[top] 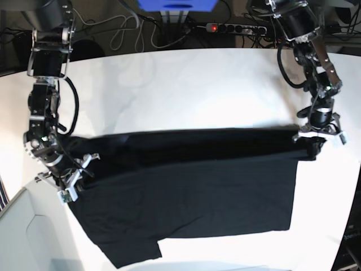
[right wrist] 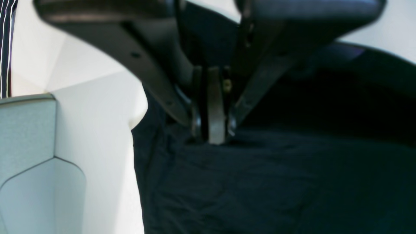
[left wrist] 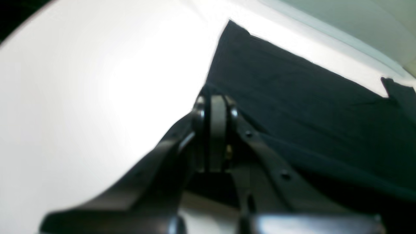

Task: Fold the T-shirt properly
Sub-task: 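Adjust grips on the shirt edge with both grippers, then drag the held shirt edge toward the robot and release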

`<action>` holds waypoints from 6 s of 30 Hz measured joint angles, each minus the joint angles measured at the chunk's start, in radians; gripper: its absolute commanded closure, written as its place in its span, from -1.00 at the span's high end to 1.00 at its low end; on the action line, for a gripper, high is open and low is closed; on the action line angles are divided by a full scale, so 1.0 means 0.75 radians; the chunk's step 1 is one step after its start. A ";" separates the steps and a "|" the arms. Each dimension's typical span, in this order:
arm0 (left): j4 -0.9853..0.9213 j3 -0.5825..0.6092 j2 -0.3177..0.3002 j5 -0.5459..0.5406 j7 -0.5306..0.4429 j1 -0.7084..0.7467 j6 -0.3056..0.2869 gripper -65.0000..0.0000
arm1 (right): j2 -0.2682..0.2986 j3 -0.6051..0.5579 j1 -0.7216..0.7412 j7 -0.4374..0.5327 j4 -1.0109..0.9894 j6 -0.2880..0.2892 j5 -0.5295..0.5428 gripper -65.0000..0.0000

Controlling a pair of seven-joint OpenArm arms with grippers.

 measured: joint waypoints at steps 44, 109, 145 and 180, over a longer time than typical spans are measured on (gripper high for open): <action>-0.192 0.042 -0.023 -0.010 -0.008 -0.031 -0.001 0.19 | 0.048 0.004 -0.102 -0.006 0.033 0.001 0.001 0.41; -0.379 0.045 -0.024 -0.009 -0.020 -0.008 -0.010 -1.00 | 0.139 0.218 -0.216 0.016 -0.275 0.146 0.007 -0.99; 0.048 -0.136 0.033 -0.024 0.347 0.277 -0.022 -1.00 | 0.175 0.415 -0.529 -0.250 0.215 0.166 0.034 -0.99; 0.342 -0.255 0.140 -0.024 0.330 0.753 -0.021 -0.64 | 0.045 0.542 -1.037 -0.259 0.570 0.174 0.010 -0.99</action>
